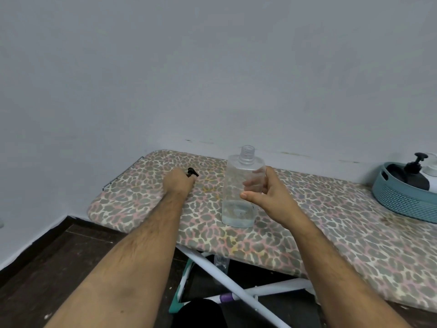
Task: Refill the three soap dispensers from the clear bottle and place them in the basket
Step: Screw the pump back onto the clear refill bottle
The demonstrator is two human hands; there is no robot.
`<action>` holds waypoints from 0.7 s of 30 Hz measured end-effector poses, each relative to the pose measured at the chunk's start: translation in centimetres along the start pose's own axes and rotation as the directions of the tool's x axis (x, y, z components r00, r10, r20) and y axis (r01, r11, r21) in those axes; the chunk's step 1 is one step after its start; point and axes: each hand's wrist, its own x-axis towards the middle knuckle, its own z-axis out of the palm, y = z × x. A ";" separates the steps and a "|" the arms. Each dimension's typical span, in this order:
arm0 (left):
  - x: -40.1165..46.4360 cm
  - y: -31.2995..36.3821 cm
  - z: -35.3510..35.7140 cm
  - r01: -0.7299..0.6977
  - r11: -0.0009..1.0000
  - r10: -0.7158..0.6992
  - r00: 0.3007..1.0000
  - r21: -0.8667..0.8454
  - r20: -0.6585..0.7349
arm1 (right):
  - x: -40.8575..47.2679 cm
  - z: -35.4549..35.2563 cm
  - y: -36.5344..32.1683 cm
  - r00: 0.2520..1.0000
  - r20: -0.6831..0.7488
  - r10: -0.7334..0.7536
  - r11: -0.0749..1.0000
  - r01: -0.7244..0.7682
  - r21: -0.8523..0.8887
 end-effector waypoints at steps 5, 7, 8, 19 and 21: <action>-0.5 1.7 -1.3 -0.037 0.978 0.047 0.998 -0.205 0.040 | -0.2 -0.1 -0.3 1.000 0.011 -0.002 1.000 0.003 -0.026; -0.6 3.0 -2.2 -0.067 0.937 0.087 0.995 -0.342 0.044 | -0.3 -0.2 -0.6 1.000 0.018 -0.005 0.999 0.005 -0.040; -0.7 3.6 -2.7 -0.082 0.901 0.110 0.993 -0.426 0.043 | -0.3 -0.3 -0.7 1.000 0.020 -0.003 0.999 0.004 -0.050; -5.6 10.8 -7.6 -0.223 0.563 0.269 0.960 -0.796 -0.079 | -2.4 -3.2 -1.1 0.999 -0.012 0.046 0.995 -0.047 -0.084; -6.6 11.9 -8.5 -0.238 0.512 0.281 0.954 -0.825 -0.101 | -3.0 -4.1 -1.0 0.998 -0.023 0.058 0.994 -0.060 -0.092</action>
